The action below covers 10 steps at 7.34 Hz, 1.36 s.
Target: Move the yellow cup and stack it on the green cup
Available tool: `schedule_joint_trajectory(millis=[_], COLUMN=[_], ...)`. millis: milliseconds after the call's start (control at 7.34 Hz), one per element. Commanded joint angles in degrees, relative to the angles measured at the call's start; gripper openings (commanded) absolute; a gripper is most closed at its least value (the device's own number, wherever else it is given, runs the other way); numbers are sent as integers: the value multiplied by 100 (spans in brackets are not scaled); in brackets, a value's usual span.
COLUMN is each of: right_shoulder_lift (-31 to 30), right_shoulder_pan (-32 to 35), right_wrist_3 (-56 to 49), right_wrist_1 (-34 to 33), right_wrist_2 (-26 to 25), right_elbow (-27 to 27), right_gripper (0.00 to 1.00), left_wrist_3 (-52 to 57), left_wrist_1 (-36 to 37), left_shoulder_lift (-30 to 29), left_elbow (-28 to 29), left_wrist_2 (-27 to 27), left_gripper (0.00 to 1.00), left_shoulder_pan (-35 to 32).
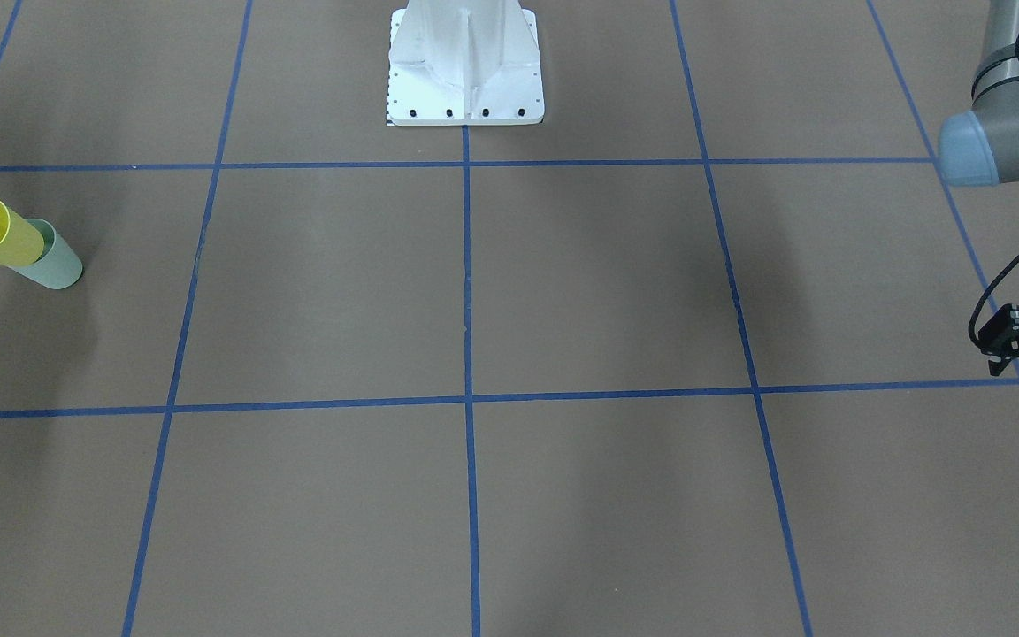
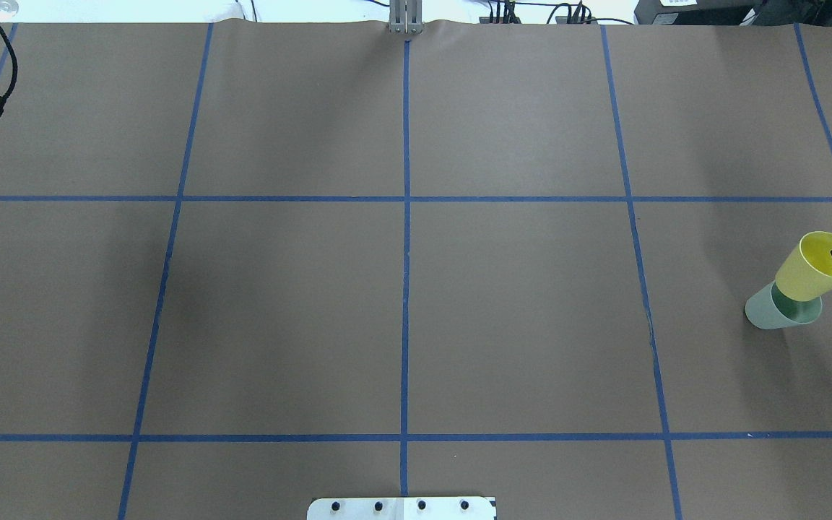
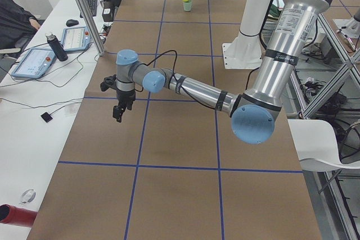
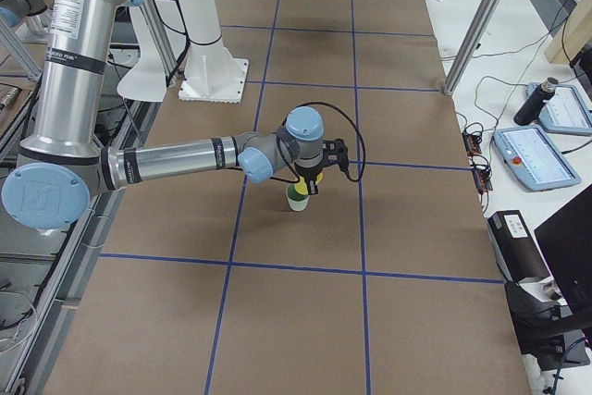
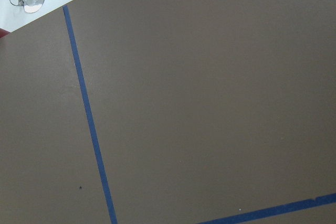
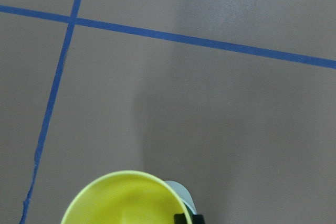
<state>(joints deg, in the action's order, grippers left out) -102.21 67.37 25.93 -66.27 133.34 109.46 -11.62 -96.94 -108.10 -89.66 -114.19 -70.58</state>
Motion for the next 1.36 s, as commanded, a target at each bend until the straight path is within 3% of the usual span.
schedule_joint_trajectory(millis=[0, 545, 817, 1226], right_shoulder_lift=[0, 8, 17, 52], right_shoulder_pan=[-40, -110, -128, -110], right_wrist_3=[0, -9, -26, -71], right_wrist_1=[0, 0, 9, 88], right_wrist_2=[-1, 8, 8, 25], right_elbow=[-38, -74, -100, -196], right_gripper=[0, 0, 100, 100], left_wrist_3=[2, 2, 2, 2], left_wrist_1=[0, 0, 0, 0], left_shoulder_lift=[-1, 17, 17, 17], left_elbow=[-7, -51, -16, -16], left_wrist_2=[-7, -15, -15, -7], left_gripper=[100, 100, 100, 100], left_shoulder_pan=[-9, -17, -9, -17])
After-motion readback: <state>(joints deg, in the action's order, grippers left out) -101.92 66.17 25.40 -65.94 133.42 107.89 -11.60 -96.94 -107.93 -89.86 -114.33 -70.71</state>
